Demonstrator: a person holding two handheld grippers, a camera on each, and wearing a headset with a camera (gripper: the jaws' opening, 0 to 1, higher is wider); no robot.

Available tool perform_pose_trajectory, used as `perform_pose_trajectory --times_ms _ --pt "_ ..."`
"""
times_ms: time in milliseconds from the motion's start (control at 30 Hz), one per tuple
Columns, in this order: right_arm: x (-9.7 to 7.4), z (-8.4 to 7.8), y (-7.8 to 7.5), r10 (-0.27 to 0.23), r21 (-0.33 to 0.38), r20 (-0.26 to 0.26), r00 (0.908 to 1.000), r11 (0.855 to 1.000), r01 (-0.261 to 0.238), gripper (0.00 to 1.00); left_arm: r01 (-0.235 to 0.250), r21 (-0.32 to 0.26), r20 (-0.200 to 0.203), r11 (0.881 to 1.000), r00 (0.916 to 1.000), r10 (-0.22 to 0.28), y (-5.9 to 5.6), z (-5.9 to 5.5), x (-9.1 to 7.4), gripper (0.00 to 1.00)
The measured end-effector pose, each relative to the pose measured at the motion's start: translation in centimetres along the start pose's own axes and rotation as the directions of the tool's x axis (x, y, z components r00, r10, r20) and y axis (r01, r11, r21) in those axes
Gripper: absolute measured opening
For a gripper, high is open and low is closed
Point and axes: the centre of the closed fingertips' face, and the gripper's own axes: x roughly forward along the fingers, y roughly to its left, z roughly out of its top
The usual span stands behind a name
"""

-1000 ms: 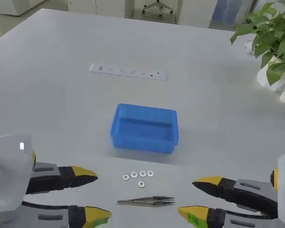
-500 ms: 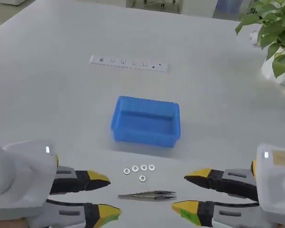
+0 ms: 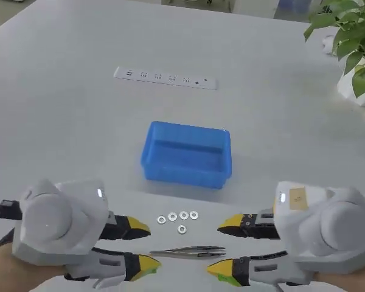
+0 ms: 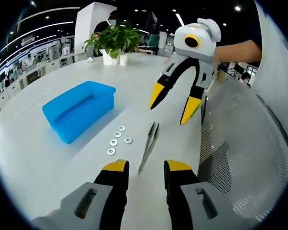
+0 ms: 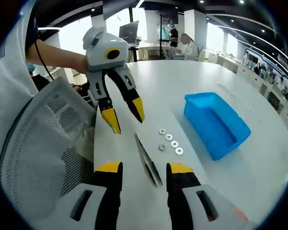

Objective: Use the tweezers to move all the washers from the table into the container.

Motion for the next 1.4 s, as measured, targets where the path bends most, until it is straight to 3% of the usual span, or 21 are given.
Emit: perform_pose_trajectory --times_ms 33,267,500,833,900,1267,1400 --pt "0.3 -0.1 -0.1 0.007 -0.015 -0.016 0.9998 1.000 -0.007 0.37 -0.002 0.011 -0.015 1.000 0.9999 0.002 0.1 -0.3 0.3 0.34" --pt "2.3 -0.8 -0.4 0.058 -0.077 -0.100 0.9933 0.995 -0.066 0.33 -0.014 0.004 0.001 1.000 0.9999 0.014 0.9 0.0 0.7 0.34" --pt "3.3 -1.3 -0.4 0.104 -0.116 -0.169 0.9802 0.985 -0.124 0.25 -0.002 0.034 -0.012 0.999 0.9999 0.002 1.3 0.3 1.5 0.27" --pt "4.3 -2.5 -0.4 0.144 -0.186 -0.287 0.9470 0.961 -0.203 0.18 0.053 0.101 -0.082 0.993 0.9956 -0.044 0.8 -0.2 2.5 0.23" --pt "4.3 -2.7 -0.5 0.143 -0.217 -0.319 0.9370 0.951 -0.219 0.17 0.056 0.109 -0.099 0.992 0.9941 -0.045 0.8 -0.4 2.7 0.23" --pt "4.4 -2.7 -0.7 0.135 -0.277 -0.362 0.9225 0.929 -0.244 0.11 0.040 0.124 -0.140 0.991 0.9899 -0.022 1.4 -0.4 3.0 0.11" --pt "4.4 -2.6 -0.9 0.126 -0.284 -0.366 0.9219 0.929 -0.240 0.10 0.053 0.133 -0.146 0.990 0.9888 -0.034 1.2 -0.4 3.1 0.07"
